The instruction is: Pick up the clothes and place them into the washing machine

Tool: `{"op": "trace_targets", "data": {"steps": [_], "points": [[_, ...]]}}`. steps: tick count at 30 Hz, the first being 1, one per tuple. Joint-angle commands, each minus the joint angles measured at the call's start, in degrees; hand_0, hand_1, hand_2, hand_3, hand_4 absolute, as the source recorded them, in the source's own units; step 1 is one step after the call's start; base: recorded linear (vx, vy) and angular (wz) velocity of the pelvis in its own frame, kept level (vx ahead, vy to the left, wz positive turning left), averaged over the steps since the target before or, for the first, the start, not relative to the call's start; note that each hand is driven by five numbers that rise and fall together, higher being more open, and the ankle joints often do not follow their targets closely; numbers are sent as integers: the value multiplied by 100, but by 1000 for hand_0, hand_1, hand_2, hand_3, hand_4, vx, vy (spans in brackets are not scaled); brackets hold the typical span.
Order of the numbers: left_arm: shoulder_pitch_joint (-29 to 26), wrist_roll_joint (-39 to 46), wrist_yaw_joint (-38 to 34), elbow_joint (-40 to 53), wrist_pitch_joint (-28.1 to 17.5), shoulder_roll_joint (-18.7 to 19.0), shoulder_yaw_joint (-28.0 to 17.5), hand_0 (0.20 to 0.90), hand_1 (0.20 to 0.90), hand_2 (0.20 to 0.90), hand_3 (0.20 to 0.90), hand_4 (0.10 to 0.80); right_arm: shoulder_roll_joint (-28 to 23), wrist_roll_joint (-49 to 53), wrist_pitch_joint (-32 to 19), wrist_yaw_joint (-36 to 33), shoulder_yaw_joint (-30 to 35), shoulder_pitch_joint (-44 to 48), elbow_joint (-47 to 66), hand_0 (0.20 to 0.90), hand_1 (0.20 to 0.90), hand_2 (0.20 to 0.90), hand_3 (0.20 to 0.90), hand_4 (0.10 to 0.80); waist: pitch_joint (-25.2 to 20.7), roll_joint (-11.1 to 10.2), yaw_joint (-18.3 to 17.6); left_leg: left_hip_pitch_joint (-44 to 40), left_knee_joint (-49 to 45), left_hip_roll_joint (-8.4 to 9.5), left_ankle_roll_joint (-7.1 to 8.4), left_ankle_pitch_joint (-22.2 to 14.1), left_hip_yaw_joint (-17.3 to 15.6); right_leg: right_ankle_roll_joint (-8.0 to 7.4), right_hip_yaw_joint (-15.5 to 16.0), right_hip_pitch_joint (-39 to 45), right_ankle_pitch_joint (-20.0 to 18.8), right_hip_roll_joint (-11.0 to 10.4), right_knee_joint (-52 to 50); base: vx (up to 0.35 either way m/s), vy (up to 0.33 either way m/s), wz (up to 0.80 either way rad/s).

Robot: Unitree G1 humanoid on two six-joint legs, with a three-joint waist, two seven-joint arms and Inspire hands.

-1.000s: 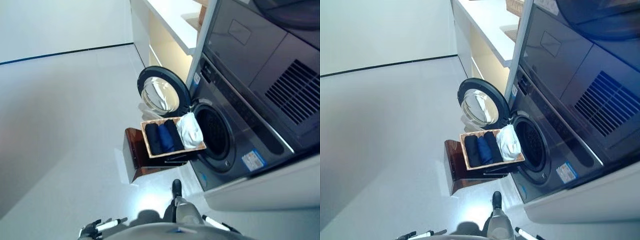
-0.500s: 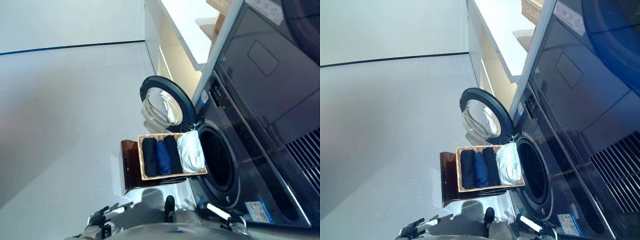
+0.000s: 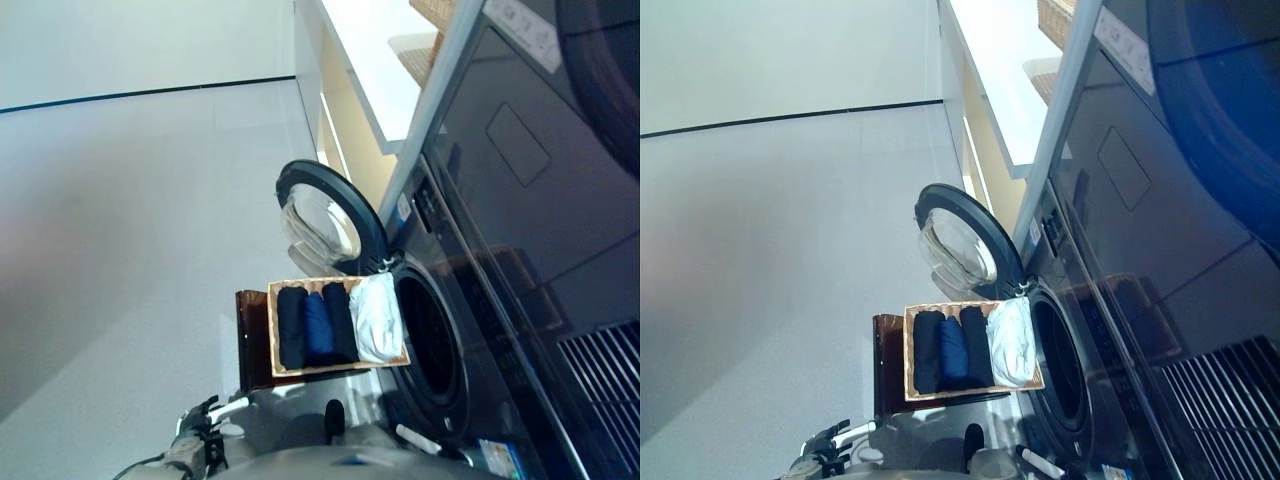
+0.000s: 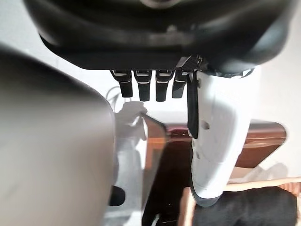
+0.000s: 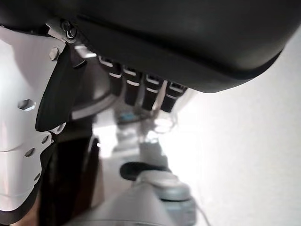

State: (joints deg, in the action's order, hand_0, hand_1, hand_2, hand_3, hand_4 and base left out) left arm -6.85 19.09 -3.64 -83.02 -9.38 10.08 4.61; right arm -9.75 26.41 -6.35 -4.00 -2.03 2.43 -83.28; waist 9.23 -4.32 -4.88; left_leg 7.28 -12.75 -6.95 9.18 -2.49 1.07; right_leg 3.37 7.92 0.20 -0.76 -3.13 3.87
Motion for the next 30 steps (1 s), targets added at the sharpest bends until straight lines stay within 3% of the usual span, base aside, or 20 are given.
{"op": "trace_targets", "data": {"steps": [1,5,8,9,11,16,20,30], "points": [[369,-65,-98,-33,-115,206,42,900,900,900,900,800,-591,152,-305,-373,96,120,-94,900,900,900,900,800,113,140,291,786,780,158,-406,1196,91,-648,-528,146,-22,250,-385,299,89,-68],[496,-41,-93,-95,-117,167,-18,900,900,900,900,800,-582,166,-319,-349,114,103,-82,900,900,900,900,800,94,254,424,851,1289,258,-369,1523,-59,-644,-795,583,246,343,-349,204,49,-64],[558,-31,-66,-125,-119,173,-65,900,900,900,900,800,-548,157,-308,-323,98,95,-86,900,900,900,900,800,40,264,500,754,1168,313,-461,1404,-104,-655,-932,786,393,318,-346,223,81,-68],[568,-14,-63,-142,-118,169,-85,900,900,900,900,800,-525,150,-304,-316,94,74,-95,900,900,900,900,800,-1,262,522,685,1194,363,-501,1378,-15,-669,-973,861,429,265,-323,154,79,-59],[543,8,-56,-154,-126,184,-89,900,900,900,900,800,-483,191,-291,-279,110,88,-92,900,900,900,900,800,-125,198,512,684,916,462,-636,1177,-149,-755,-1009,1030,516,35,-308,238,126,-26],[453,60,-125,-31,-175,234,-30,900,900,900,900,800,-419,142,-259,-287,8,230,3,900,900,900,900,800,-267,135,564,762,525,561,-834,831,-412,-929,-1088,967,566,-310,-462,165,110,-14],[403,63,-149,9,-191,249,10,900,900,900,900,800,-382,116,-252,-296,-28,293,76,900,900,900,900,800,-299,119,557,801,402,632,-906,691,-492,-1005,-1112,936,478,-434,-508,104,55,-19],[436,28,-122,-15,-196,241,60,900,900,900,900,800,-439,86,-254,-301,14,368,156,900,900,900,900,800,-445,102,501,676,580,890,-1051,537,-683,-1310,-1051,797,-256,-789,-616,87,59,-5]]}}
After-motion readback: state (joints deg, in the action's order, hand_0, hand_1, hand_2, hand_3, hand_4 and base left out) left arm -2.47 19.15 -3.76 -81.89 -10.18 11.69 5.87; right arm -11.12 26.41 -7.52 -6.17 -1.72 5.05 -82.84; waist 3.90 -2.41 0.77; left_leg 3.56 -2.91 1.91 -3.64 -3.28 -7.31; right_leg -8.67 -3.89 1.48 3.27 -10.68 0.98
